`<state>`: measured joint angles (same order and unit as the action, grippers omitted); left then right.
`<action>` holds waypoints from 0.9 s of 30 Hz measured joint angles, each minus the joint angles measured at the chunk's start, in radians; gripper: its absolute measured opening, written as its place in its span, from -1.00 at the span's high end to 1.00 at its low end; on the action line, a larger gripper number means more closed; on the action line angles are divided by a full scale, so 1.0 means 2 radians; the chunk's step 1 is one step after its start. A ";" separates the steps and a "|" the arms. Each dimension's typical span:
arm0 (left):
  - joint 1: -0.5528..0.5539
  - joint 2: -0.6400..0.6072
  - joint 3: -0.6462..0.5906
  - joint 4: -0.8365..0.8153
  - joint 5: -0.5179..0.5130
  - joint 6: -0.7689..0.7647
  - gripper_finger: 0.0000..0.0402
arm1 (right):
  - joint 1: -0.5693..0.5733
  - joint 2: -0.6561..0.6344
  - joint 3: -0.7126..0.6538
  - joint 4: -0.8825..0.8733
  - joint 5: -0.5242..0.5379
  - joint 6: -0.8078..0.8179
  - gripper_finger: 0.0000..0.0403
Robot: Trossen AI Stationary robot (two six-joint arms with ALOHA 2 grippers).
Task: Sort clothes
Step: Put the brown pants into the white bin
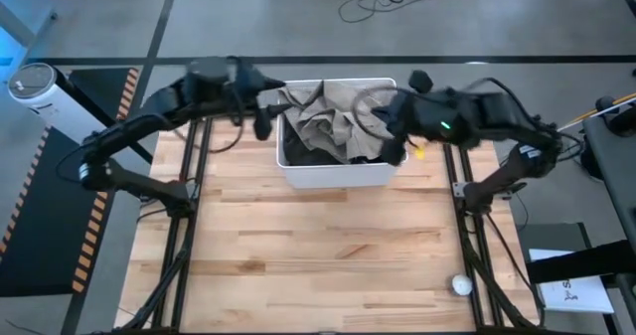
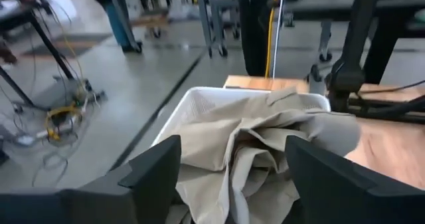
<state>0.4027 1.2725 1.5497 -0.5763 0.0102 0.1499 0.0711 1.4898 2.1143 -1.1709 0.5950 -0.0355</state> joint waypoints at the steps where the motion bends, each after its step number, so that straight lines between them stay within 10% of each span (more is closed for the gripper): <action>1: 0.000 -0.016 -0.013 0.008 0.001 0.001 -0.26 | -0.019 0.005 -0.002 0.001 -0.014 -0.001 1.00; 16: 0.001 -0.206 -0.210 0.070 0.000 -0.001 0.55 | -0.243 0.127 -0.082 0.102 -0.279 -0.032 1.00; 21: 0.001 -0.248 -0.246 0.071 0.000 -0.002 0.94 | -0.266 0.173 -0.117 0.120 -0.303 -0.034 1.00; 27: 0.001 -0.272 -0.275 0.073 0.000 -0.016 0.95 | -0.273 0.231 -0.167 0.149 -0.335 -0.031 1.00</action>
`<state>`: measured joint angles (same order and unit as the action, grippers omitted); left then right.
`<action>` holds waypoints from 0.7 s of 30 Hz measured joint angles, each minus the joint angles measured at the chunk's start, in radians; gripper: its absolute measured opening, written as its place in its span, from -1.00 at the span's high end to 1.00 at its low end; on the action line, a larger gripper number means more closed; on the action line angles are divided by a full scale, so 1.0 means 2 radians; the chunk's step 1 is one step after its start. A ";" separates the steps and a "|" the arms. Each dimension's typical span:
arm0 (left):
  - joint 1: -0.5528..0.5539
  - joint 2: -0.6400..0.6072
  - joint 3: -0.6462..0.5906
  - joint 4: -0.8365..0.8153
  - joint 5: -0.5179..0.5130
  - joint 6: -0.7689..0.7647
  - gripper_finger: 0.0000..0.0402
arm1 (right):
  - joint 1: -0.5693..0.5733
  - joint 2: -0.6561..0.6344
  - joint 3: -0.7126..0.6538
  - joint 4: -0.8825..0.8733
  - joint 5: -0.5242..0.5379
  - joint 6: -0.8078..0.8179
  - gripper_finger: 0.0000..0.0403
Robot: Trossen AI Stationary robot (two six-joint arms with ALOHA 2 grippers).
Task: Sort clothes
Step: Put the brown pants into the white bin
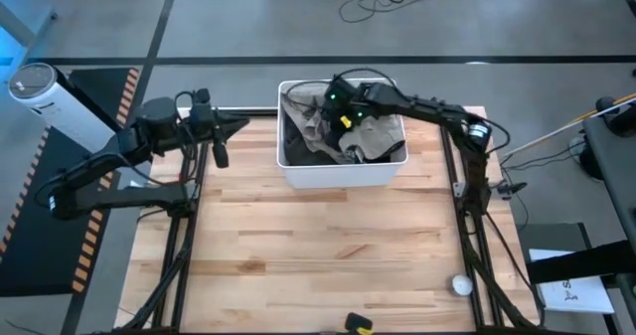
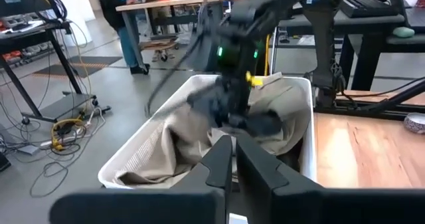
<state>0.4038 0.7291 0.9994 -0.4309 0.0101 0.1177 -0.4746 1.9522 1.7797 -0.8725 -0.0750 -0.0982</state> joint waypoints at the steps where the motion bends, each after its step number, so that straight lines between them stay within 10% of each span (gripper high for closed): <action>1: 0.000 -0.002 -0.003 0.001 0.000 0.000 0.97 | 0.000 0.009 -0.007 0.006 -0.007 0.000 1.00; 21: 0.000 0.004 -0.033 0.033 0.000 0.002 1.00 | -0.001 0.020 -0.012 0.007 -0.061 0.013 1.00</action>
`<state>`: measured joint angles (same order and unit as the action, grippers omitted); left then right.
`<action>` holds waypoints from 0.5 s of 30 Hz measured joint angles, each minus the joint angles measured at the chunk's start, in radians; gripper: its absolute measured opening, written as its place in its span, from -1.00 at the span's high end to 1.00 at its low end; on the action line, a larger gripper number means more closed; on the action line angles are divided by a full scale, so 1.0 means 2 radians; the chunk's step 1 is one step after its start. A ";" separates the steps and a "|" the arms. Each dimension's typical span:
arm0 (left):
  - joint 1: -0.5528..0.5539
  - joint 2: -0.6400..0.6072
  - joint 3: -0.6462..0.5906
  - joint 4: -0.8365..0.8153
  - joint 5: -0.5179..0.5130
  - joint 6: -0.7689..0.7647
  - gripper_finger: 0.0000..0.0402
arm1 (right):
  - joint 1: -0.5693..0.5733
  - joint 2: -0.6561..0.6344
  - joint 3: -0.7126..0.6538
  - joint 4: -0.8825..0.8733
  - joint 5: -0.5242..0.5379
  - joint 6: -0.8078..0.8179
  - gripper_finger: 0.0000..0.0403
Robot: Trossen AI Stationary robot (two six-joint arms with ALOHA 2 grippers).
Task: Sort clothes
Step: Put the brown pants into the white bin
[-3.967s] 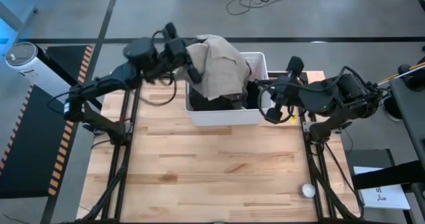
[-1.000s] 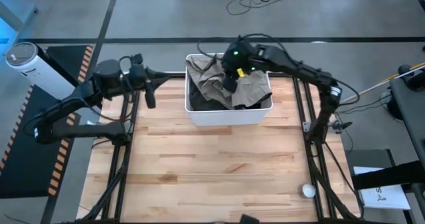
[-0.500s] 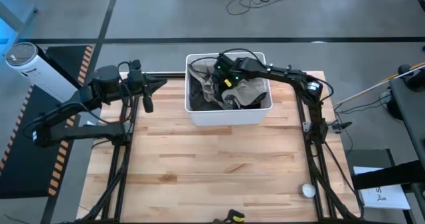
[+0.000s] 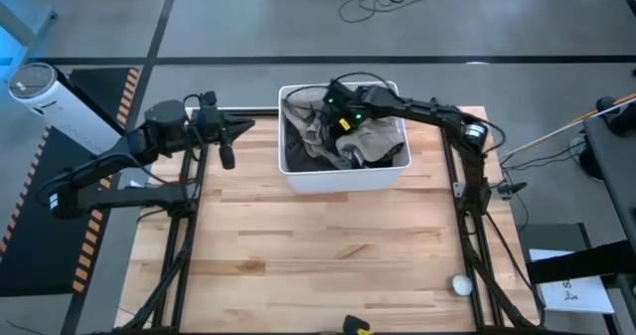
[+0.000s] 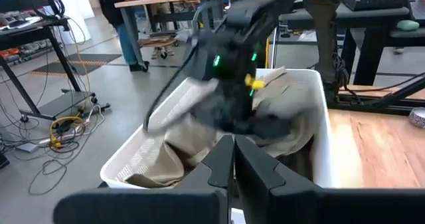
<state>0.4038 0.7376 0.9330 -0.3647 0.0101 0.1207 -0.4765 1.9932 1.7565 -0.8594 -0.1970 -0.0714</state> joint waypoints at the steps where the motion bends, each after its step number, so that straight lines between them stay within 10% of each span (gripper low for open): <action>1: 0.000 0.000 -0.001 0.003 0.000 0.000 1.00 | 0.000 -0.015 -0.001 -0.003 -0.001 0.001 1.00; 15: 0.000 0.000 -0.003 0.012 0.000 0.000 1.00 | 0.004 -0.181 0.002 -0.100 0.006 0.058 1.00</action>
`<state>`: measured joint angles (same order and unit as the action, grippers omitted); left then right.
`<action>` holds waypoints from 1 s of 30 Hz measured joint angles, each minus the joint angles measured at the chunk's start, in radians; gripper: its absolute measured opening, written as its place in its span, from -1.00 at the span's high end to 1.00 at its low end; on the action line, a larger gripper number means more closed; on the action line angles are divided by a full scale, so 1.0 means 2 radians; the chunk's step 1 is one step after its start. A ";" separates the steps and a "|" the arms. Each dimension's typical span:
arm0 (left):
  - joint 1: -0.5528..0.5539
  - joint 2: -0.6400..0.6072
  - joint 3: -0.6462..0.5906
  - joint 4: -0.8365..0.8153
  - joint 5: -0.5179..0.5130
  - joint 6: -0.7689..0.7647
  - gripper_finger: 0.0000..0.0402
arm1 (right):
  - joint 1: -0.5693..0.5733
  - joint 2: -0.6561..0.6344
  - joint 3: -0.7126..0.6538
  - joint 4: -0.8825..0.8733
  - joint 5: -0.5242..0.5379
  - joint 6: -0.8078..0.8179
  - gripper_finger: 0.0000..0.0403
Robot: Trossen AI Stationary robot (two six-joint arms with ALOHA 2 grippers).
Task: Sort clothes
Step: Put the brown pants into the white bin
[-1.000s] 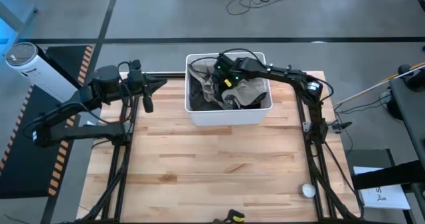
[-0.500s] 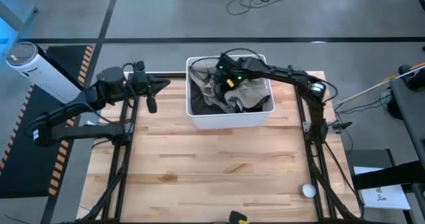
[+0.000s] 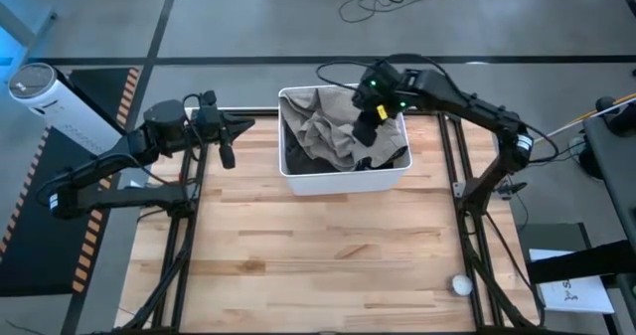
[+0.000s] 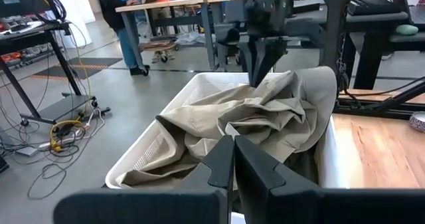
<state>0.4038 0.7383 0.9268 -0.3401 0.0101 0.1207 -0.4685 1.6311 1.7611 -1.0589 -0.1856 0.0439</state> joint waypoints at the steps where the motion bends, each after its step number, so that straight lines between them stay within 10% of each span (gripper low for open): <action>1: 0.000 0.000 0.000 0.000 0.000 0.000 1.00 | 0.000 -0.002 0.000 -0.014 0.001 0.006 1.00; 11: 0.000 0.000 0.000 0.000 0.000 -0.001 1.00 | 0.024 0.020 -0.052 -0.031 0.042 0.033 1.00; 30: 0.000 0.003 0.000 -0.006 0.000 -0.002 1.00 | 0.020 0.115 -0.186 0.194 -0.022 0.051 1.00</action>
<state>0.4034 0.7445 0.9268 -0.3531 0.0093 0.1177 -0.4294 1.8614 1.3883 -0.6717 -0.2289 0.1463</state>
